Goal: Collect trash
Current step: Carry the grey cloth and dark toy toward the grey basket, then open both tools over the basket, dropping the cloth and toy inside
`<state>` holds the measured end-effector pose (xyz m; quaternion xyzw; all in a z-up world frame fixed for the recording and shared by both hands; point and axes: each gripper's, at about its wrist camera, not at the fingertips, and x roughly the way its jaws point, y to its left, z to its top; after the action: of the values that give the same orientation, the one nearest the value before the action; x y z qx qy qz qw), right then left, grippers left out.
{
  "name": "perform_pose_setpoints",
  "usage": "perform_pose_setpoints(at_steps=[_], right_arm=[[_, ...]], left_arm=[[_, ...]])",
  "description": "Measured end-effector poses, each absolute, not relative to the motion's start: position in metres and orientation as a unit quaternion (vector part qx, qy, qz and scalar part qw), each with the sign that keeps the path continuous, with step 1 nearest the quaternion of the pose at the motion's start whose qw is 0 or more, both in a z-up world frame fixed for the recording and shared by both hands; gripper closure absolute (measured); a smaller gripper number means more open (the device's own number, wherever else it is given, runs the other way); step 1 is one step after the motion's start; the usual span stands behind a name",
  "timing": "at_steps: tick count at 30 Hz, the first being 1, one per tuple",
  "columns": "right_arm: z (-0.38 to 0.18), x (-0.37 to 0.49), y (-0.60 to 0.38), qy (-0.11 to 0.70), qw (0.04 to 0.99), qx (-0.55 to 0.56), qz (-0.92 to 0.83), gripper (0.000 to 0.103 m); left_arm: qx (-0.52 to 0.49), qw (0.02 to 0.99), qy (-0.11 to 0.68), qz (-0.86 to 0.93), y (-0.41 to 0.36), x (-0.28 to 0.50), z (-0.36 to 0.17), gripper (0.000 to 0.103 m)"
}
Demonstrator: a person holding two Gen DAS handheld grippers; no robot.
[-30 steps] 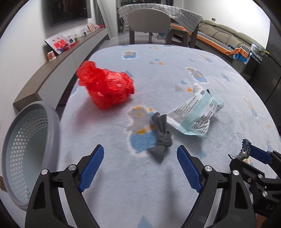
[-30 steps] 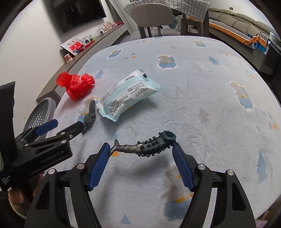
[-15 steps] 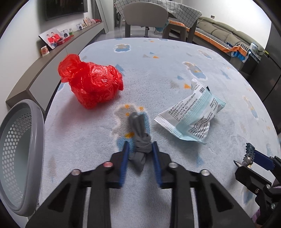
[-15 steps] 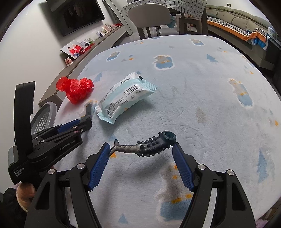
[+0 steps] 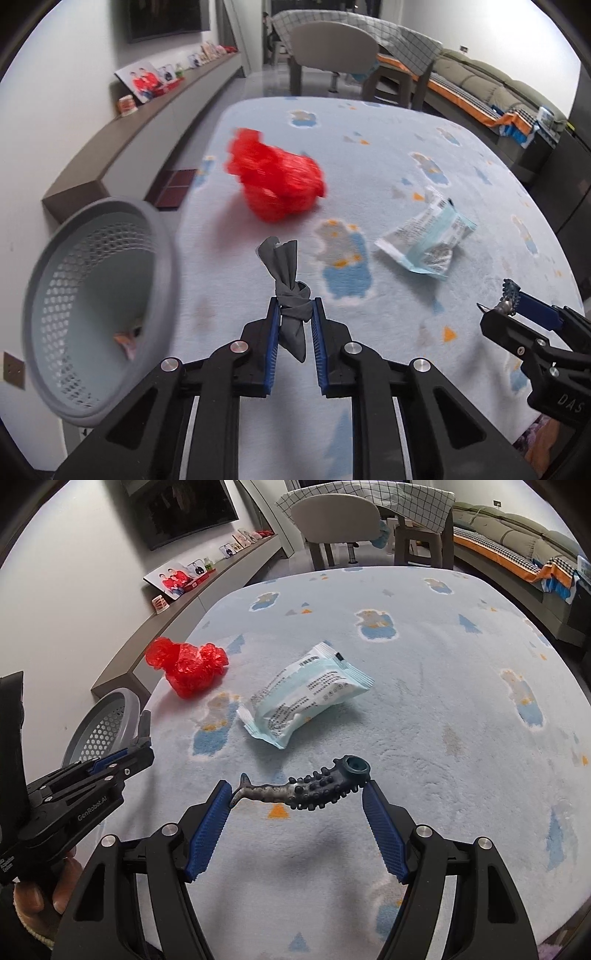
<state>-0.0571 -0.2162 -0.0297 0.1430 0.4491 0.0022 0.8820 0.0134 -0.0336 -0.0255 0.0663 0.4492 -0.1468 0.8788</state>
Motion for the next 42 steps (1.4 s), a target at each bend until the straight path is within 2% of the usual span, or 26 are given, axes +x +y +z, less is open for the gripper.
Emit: perform_pose_setpoints(at_steps=[10, 21, 42], right_arm=[[0.0, -0.019, -0.147, 0.436, 0.891, 0.102, 0.07, 0.033], [0.009, 0.036, -0.05, 0.432, 0.885, 0.04, 0.171, 0.033], [-0.021, 0.099, 0.031, 0.452, 0.847, -0.024, 0.279, 0.033]], left_arm=[[0.061, 0.901, 0.425, -0.064, 0.051, 0.029, 0.004, 0.086], [0.034, 0.899, 0.436, 0.024, 0.135, 0.049, -0.005, 0.086], [-0.008, 0.882, 0.465, 0.08, 0.186, 0.063, -0.032, 0.083]])
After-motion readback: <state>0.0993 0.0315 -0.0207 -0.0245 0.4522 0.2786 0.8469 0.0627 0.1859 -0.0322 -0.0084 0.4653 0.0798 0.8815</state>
